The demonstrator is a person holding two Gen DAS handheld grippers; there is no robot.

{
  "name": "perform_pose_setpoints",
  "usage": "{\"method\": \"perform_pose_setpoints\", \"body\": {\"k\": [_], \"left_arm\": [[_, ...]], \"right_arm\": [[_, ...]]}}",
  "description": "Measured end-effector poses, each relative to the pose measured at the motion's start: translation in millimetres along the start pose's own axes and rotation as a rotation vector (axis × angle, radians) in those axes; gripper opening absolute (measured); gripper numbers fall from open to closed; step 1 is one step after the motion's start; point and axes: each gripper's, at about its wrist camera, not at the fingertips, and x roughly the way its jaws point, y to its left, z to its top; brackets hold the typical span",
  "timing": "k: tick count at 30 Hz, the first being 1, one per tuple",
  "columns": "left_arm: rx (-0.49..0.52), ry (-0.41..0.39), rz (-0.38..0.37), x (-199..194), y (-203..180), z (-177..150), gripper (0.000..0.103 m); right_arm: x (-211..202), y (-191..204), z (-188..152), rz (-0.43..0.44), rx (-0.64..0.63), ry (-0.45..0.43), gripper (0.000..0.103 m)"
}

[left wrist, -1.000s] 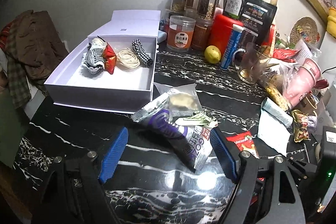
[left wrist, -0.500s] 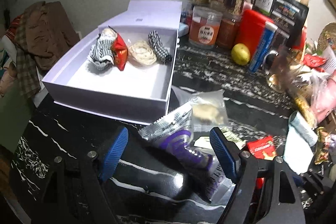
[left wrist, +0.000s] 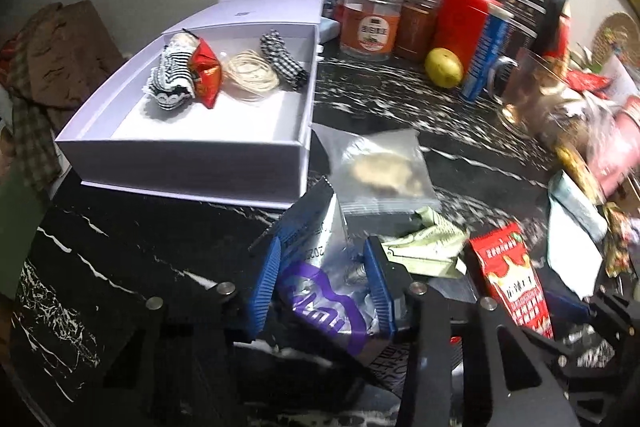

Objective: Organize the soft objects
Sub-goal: 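Grasp the silver GOZKH snack bag with the left tool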

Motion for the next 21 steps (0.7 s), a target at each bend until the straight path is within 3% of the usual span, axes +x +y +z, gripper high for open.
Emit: {"method": "perform_pose_setpoints", "body": {"k": [4,11,14,21], "left_arm": [[0.022,0.033,-0.074,-10.3,-4.9,-10.5,0.043],[0.078,0.062,-0.127,-29.3,-20.9,-31.5,0.043],[0.040,0.091,-0.152,-32.1,-18.5,-33.2,0.043],[0.028,0.111,-0.130,-34.2,-24.0,-40.1,0.043]], "right_arm": [[-6.3,4.2,-8.1,-0.016,-0.017,0.002,0.044],[-20.7,5.5,-23.8,-0.028,-0.005,0.007,0.044],[-28.6,4.7,-28.7,-0.034,0.006,0.005,0.044],[-29.1,3.4,-34.2,-0.018,0.052,0.022,0.046]]}}
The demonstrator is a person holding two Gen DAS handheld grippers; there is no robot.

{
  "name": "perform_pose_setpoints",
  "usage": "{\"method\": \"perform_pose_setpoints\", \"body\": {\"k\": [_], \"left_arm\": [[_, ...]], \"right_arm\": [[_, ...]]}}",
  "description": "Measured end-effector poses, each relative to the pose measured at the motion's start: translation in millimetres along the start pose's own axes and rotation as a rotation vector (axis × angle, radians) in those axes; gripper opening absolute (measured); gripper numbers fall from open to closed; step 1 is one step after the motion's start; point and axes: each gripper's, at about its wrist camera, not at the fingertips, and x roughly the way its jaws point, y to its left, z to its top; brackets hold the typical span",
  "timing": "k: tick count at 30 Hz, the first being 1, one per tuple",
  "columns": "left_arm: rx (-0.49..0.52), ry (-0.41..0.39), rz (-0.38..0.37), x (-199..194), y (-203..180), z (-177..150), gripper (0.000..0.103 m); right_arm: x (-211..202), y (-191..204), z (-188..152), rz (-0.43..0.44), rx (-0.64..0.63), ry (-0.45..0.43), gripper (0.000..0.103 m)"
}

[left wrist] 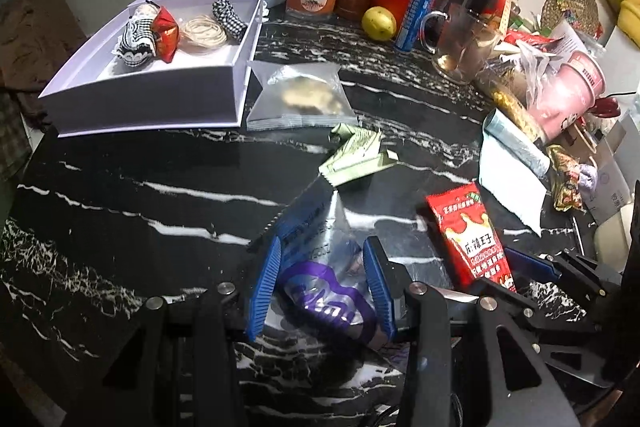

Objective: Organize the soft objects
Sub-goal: 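Grasp the silver GOZKH snack bag with the left tool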

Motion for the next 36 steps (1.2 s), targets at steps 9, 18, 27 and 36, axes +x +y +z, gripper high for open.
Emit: {"method": "perform_pose_setpoints", "body": {"k": [9,18,27,36], "left_arm": [[-0.053,0.077,0.046,13.4,0.6,-5.8,0.076],[-0.019,0.091,0.066,10.7,-6.5,-9.4,0.076],[-0.008,0.019,0.013,12.4,-6.6,-8.9,0.051],[0.117,-0.154,0.018,-7.7,-26.8,13.9,0.049]], "right_arm": [[4.2,3.5,0.1,0.005,-0.008,-0.013,0.062],[8.9,5.5,0.7,-0.063,-0.081,-0.019,0.073],[3.2,-1.4,0.4,-0.067,-0.063,-0.052,0.045],[-3.3,-13.8,-2.0,-0.001,0.016,-0.063,0.045]]}}
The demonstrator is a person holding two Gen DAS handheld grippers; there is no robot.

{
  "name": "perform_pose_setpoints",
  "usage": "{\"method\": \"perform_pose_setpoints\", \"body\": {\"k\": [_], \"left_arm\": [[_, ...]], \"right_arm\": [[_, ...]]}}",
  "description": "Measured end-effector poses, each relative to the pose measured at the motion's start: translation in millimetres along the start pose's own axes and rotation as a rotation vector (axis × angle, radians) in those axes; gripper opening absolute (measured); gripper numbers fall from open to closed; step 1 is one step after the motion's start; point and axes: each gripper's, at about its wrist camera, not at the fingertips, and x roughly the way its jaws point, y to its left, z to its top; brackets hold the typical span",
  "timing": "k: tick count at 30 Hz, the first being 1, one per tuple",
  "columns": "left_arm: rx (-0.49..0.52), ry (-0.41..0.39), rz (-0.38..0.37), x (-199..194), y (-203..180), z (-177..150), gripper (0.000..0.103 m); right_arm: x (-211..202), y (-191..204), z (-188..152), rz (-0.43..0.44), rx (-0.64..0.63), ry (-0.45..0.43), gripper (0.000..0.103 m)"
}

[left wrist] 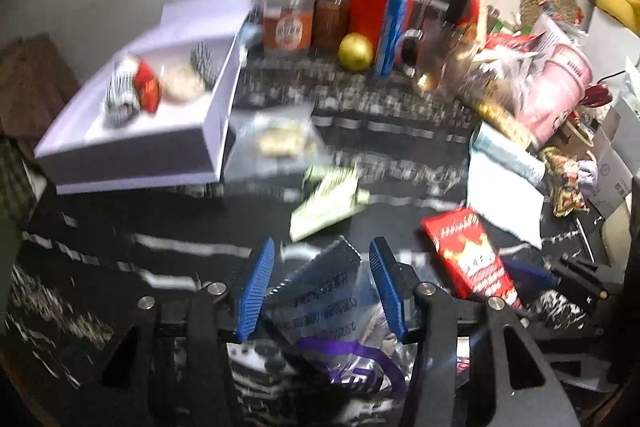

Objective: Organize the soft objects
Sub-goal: 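Grasp the silver GOZKH snack bag with the left tool, then lift the silver bag with the left tool while the right tool lifts the red bag toward the box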

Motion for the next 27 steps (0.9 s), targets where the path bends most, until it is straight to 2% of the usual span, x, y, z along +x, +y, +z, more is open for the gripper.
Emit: {"method": "perform_pose_setpoints", "body": {"k": [3,6,12,15,19,22,27], "left_arm": [[0.024,-0.076,-0.006,-10.0,-5.0,9.2,0.049],[0.053,-0.102,-0.016,-13.3,-13.8,12.6,0.049],[0.016,-0.095,0.000,-24.4,-11.5,11.0,0.049],[-0.036,-0.068,0.000,-31.0,-4.8,5.0,0.049],[-0.048,-0.023,-0.030,-27.0,-2.6,-6.2,0.049],[-0.007,0.024,-0.063,-21.3,-7.2,-10.6,0.049],[0.147,0.011,-0.120,-29.2,-22.5,-8.8,0.049]], "right_arm": [[-1.7,-1.3,0.1,0.005,0.010,-0.005,0.045],[-3.2,-2.2,1.3,0.007,0.017,-0.013,0.045],[-8.1,-4.5,3.1,0.003,0.016,-0.022,0.045],[-10.2,-5.1,3.3,-0.004,0.008,-0.022,0.045],[-11.9,-6.8,1.3,-0.006,0.008,-0.019,0.045],[-14.0,-7.3,-0.4,-0.010,0.008,-0.015,0.045],[-18.5,-9.2,-2.5,0.005,0.021,-0.009,0.045]]}}
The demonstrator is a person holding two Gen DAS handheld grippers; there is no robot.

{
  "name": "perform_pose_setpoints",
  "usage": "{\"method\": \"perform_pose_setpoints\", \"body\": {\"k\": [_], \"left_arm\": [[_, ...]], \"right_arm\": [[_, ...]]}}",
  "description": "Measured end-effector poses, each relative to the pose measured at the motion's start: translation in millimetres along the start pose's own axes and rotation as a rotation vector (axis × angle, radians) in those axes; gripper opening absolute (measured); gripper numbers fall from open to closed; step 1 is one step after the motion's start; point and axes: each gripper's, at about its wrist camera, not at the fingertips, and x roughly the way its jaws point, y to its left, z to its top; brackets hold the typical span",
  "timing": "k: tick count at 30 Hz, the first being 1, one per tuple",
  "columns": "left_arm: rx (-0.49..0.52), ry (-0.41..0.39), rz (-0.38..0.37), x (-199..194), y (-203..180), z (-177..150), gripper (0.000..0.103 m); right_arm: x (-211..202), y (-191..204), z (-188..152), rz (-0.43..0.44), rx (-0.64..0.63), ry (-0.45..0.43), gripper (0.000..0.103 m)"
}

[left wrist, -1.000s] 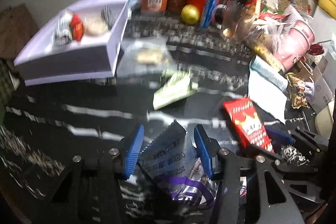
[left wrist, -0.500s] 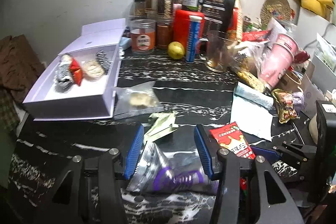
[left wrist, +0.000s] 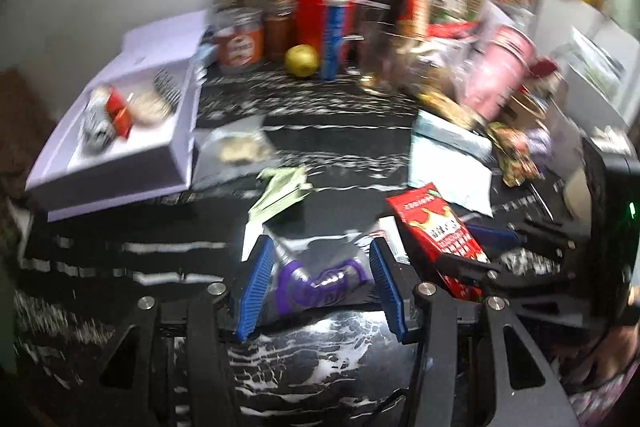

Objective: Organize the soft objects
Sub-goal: 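Lift the silver bag with the left tool while the right tool lifts the red bag toward the box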

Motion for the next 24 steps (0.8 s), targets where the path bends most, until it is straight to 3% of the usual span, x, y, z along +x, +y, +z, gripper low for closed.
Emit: {"method": "perform_pose_setpoints", "body": {"k": [4,10,14,18,22,24], "left_arm": [[0.124,0.035,-0.067,8.7,-7.7,7.2,0.049],[0.260,0.120,-0.094,33.9,-14.8,4.7,0.050],[0.265,0.181,-0.128,44.3,-10.5,-2.3,0.050],[0.261,0.185,-0.146,40.9,-6.5,-6.3,0.053],[0.288,0.243,-0.125,51.4,-6.2,-15.2,0.077],[0.281,0.253,-0.128,56.3,-3.2,-21.6,0.082]], "right_arm": [[-4.5,-0.2,-2.0,0.000,0.010,0.000,0.045],[-8.7,-1.5,-4.9,-0.018,0.025,0.005,0.045],[-10.2,-3.3,-5.7,-0.034,0.035,0.011,0.045],[-9.3,-5.0,-4.4,-0.029,0.050,0.016,0.045],[-5.5,-1.3,-2.5,-0.021,0.043,0.026,0.045],[-4.4,1.2,-2.4,-0.023,0.036,0.029,0.045]]}}
